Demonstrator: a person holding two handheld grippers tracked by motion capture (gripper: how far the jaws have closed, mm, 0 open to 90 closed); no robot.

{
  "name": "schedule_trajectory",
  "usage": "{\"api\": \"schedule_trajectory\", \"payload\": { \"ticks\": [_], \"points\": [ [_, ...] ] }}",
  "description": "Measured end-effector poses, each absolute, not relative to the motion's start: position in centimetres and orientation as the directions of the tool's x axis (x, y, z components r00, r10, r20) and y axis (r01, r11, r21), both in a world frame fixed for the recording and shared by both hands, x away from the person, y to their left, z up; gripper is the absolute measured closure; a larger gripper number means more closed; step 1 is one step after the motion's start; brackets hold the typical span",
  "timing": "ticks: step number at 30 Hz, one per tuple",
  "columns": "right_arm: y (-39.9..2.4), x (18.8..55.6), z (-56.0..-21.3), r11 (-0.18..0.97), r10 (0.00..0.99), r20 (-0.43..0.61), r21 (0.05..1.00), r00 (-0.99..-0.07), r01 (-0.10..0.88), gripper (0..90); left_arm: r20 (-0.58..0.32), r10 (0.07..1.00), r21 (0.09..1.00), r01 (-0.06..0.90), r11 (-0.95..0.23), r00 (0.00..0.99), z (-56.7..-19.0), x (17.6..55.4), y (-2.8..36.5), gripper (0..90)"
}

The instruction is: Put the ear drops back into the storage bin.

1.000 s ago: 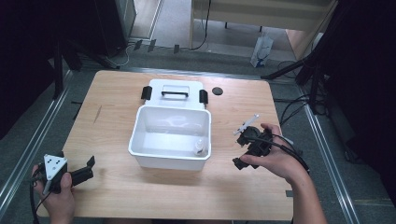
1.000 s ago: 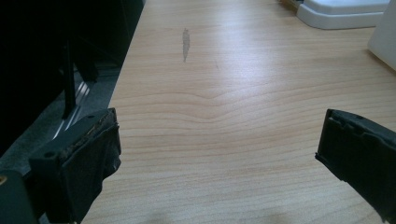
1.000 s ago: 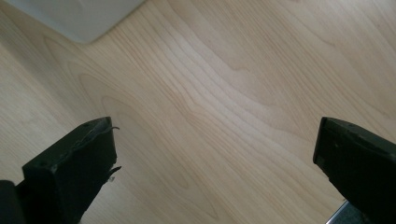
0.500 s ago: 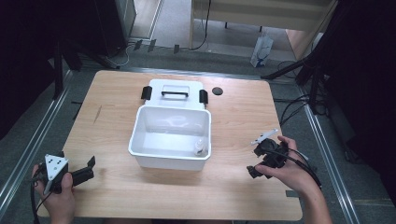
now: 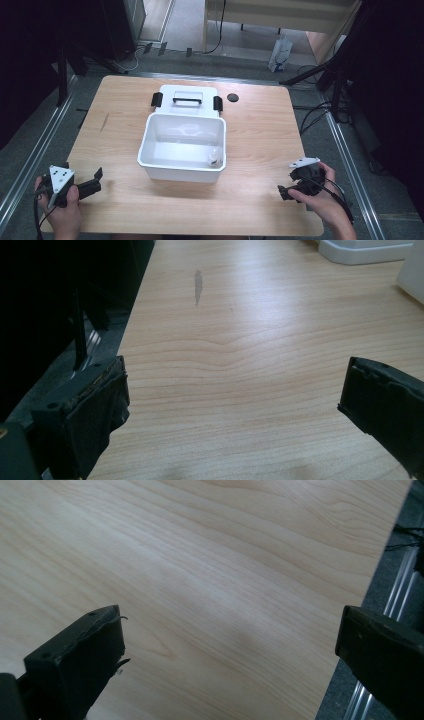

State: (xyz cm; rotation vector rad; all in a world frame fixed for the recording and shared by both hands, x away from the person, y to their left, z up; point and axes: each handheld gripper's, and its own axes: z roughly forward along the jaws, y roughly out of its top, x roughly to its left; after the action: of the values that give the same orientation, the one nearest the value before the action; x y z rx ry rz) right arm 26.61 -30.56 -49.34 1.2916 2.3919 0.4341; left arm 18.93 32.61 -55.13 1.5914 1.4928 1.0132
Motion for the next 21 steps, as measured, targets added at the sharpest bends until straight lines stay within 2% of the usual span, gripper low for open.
{"api": "schedule_trajectory", "payload": {
  "ticks": [4, 12, 18, 21],
  "points": [
    [-31.9, 25.8, -50.7, 0.451, 0.885, -0.164, 0.527, -0.435, 0.72, 0.0, 0.08, 0.997, 0.898, 0.432, -0.08, 0.018, -55.2, 18.9, 32.5, 0.3],
    [-33.8, 23.7, -53.6, 0.356, 0.92, -0.111, 0.637, -0.376, 0.684, 0.0, 0.1, 0.995, 0.894, 0.437, -0.098, 0.018, -55.2, 18.9, 32.3, 0.3],
    [-34.7, 22.5, -54.7, 0.268, 0.939, -0.047, 0.723, -0.341, 0.637, 0.0, 0.109, 0.994, 0.893, 0.437, -0.106, 0.017, -55.2, 19.0, 32.2, 0.2],
    [-35.3, 21.8, -54.6, 0.195, 0.954, -0.018, 0.796, -0.3, 0.574, 0.0, 0.111, 0.994, 0.892, 0.438, -0.106, 0.015, -55.2, 19.0, 32.2, 0.3]
  ]
}}
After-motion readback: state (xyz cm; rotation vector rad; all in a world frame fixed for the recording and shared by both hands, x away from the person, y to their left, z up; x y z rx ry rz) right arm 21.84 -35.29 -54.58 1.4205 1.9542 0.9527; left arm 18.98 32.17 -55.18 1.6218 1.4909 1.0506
